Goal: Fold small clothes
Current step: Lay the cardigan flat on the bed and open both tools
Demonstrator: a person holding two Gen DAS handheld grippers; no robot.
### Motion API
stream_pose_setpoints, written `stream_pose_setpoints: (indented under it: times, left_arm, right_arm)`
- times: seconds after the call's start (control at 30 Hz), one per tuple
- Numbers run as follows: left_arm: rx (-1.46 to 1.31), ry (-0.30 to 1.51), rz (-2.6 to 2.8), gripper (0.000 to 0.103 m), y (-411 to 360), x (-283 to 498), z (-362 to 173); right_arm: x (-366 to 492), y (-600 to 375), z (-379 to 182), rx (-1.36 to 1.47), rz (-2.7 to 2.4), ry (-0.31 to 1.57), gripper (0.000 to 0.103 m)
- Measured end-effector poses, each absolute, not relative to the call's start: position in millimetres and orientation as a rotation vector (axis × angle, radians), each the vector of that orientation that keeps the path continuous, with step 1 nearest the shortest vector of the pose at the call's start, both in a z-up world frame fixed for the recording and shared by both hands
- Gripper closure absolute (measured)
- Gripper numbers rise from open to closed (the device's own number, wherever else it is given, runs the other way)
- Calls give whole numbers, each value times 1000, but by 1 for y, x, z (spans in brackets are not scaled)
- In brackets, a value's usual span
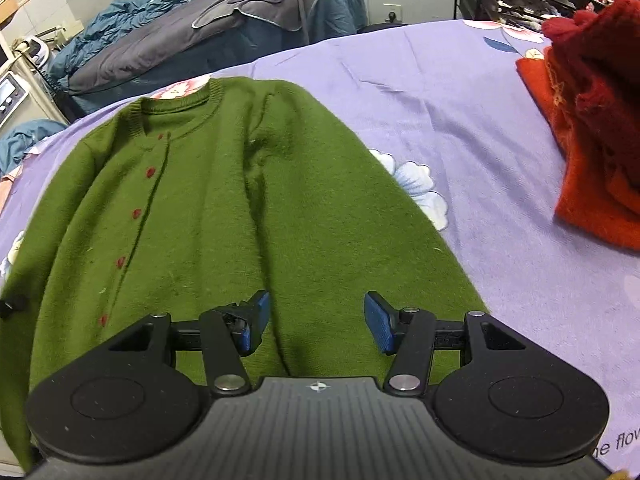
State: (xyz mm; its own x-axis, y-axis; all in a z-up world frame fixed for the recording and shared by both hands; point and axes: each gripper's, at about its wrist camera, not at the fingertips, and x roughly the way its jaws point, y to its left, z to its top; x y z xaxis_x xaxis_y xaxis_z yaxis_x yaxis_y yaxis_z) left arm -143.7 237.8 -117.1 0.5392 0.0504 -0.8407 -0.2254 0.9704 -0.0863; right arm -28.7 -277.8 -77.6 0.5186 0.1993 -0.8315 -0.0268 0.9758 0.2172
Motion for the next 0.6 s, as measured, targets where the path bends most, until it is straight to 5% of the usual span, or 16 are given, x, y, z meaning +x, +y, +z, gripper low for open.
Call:
stream_pose_setpoints:
  times: [0.4, 0.6]
  left_arm:
    - [55, 920, 370, 93, 370, -39, -87]
    - [85, 954, 462, 51, 365, -14, -103]
  right_arm:
    - [-39, -307, -81, 104, 26, 1048, 15]
    - [-52, -316, -78, 87, -13, 1061, 15]
